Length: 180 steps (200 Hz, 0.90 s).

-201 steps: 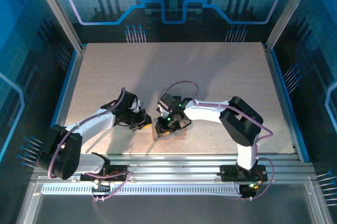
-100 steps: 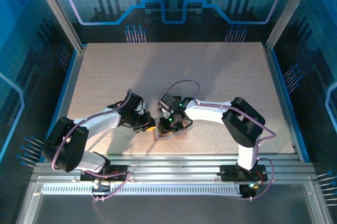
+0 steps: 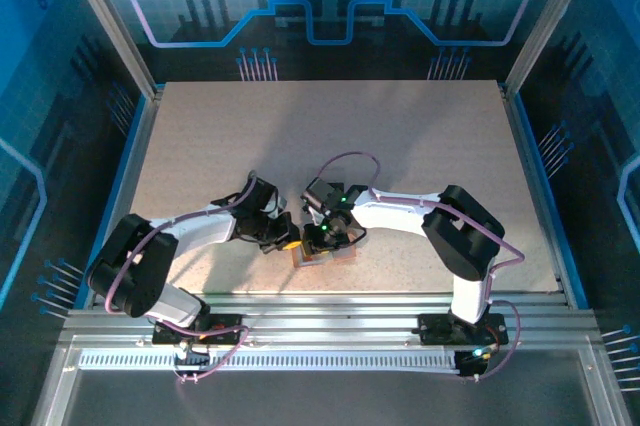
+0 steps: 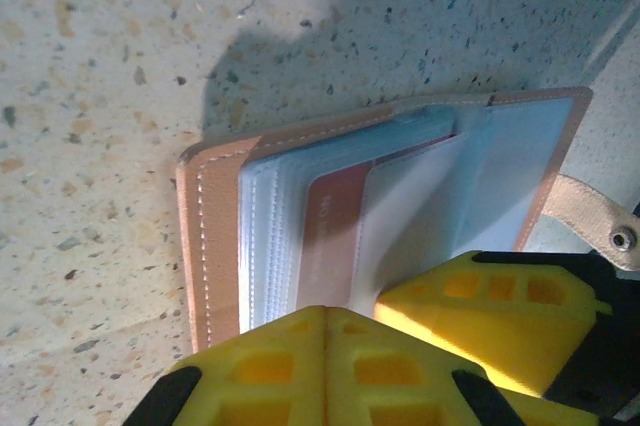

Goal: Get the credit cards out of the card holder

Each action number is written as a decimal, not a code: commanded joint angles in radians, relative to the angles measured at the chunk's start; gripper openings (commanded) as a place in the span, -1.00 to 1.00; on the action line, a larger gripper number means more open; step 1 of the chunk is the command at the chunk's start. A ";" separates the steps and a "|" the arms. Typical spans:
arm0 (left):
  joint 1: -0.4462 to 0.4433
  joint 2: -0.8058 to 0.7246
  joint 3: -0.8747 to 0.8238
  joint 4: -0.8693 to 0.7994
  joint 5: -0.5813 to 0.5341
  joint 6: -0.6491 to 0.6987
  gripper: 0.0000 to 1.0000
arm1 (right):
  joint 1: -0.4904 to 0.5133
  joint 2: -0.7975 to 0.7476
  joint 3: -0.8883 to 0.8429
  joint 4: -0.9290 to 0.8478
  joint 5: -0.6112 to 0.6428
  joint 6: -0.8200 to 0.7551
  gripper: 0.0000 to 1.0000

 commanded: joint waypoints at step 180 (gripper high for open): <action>0.005 0.068 0.019 -0.025 0.023 0.016 -0.98 | 0.018 -0.055 0.049 -0.199 0.170 -0.054 -0.29</action>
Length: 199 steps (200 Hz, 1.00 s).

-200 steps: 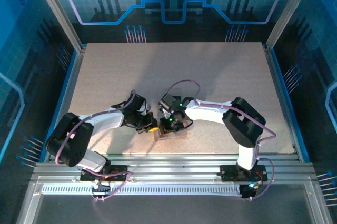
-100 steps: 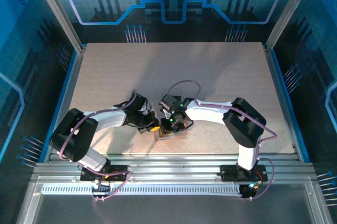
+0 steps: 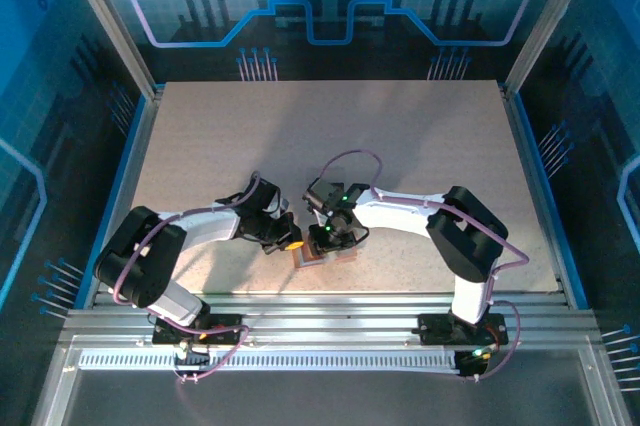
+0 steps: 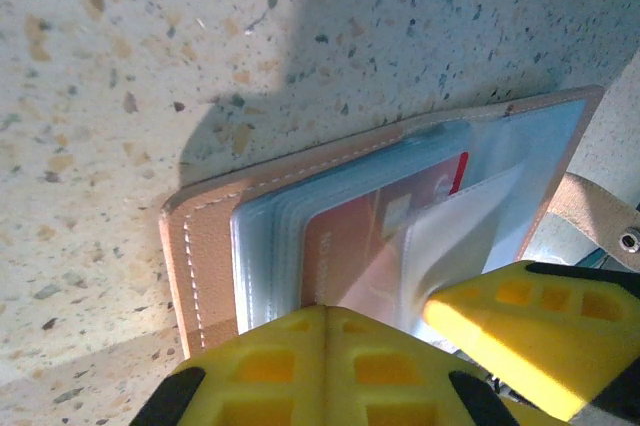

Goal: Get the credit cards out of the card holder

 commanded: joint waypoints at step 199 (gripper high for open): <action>0.009 -0.025 0.032 -0.089 0.005 0.043 -1.00 | -0.047 -0.079 -0.016 -0.192 0.224 -0.076 0.04</action>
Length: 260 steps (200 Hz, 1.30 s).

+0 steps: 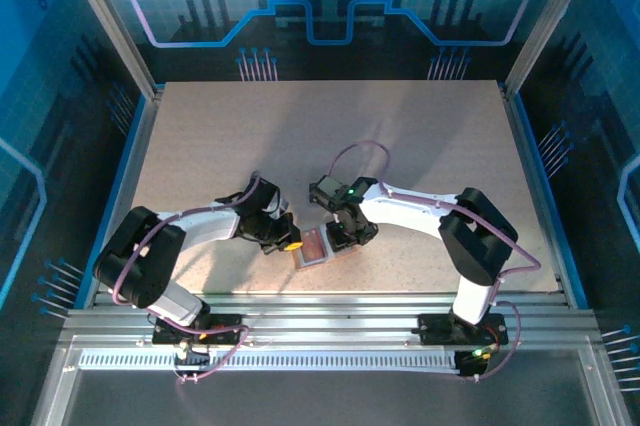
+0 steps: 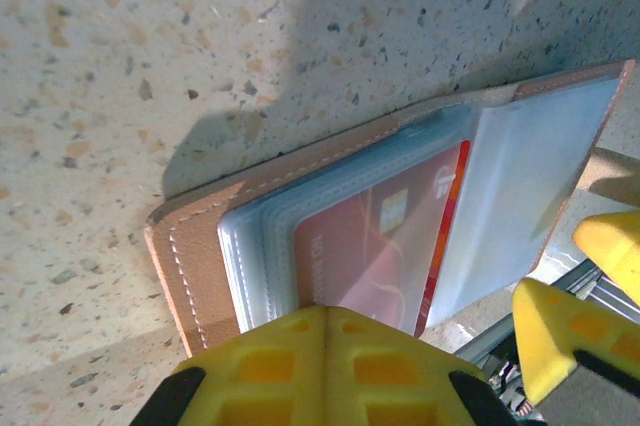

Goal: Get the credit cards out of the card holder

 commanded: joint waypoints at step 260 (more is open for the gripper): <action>-0.019 -0.051 0.088 -0.077 0.026 0.038 -0.88 | 0.016 -0.147 -0.005 0.039 -0.159 0.054 -0.19</action>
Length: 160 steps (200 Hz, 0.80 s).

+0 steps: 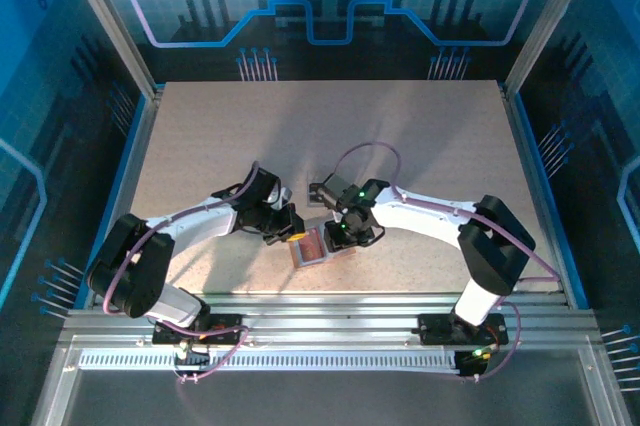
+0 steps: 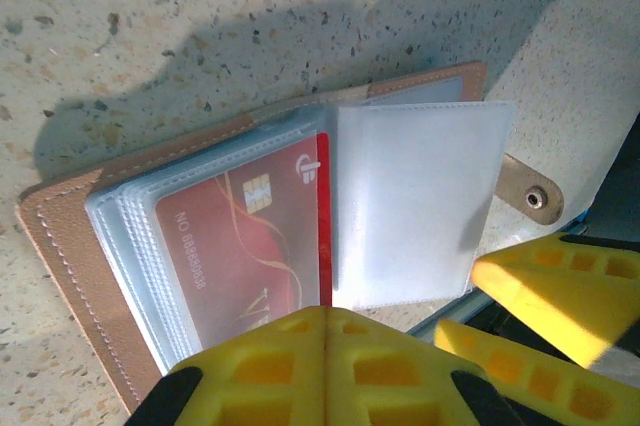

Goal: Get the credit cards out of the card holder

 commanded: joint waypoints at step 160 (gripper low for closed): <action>-0.013 -0.002 -0.024 -0.007 -0.005 0.016 -0.89 | -0.006 -0.010 0.085 0.176 -0.262 0.028 -0.29</action>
